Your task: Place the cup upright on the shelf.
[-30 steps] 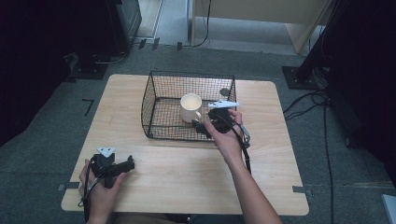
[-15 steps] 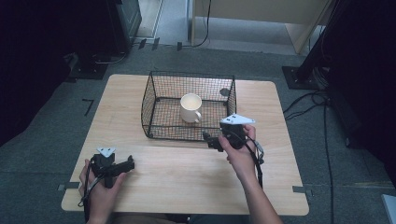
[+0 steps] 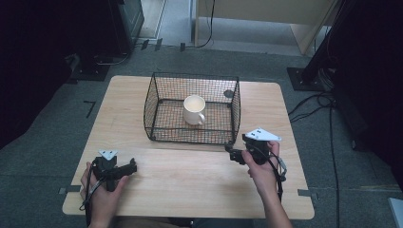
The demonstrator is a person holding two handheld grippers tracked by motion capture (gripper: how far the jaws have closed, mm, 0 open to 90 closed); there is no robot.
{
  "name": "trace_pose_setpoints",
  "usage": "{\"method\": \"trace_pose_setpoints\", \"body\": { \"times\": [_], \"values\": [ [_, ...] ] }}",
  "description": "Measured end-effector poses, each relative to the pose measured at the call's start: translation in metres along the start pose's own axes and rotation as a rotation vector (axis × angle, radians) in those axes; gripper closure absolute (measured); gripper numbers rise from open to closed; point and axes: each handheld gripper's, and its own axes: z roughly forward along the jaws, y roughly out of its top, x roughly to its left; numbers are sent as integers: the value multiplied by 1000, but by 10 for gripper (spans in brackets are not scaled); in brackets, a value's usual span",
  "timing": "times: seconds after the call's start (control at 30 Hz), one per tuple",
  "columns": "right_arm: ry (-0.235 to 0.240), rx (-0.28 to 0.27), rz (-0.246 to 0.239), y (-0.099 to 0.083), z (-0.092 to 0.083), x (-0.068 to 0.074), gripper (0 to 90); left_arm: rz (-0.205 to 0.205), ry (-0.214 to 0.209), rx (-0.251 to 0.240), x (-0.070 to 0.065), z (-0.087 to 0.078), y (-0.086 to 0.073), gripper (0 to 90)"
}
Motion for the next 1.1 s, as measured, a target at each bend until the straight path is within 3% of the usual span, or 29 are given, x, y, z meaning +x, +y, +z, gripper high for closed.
{"method": "trace_pose_setpoints", "body": {
  "times": [0.3, 0.8, 1.1],
  "values": [
    [-57, 10, 44, -27, -11, -27, 212, 0, 0, 0, 0, 0, 0, 0],
    [-127, 45, 76, -61, -22, -54, 183, 0, 0, 0, 0, 0, 0, 0],
    [-201, 100, 112, -93, -29, -73, 173, -1, 0, 0, 0, 0, 0, 0]
  ]
}}
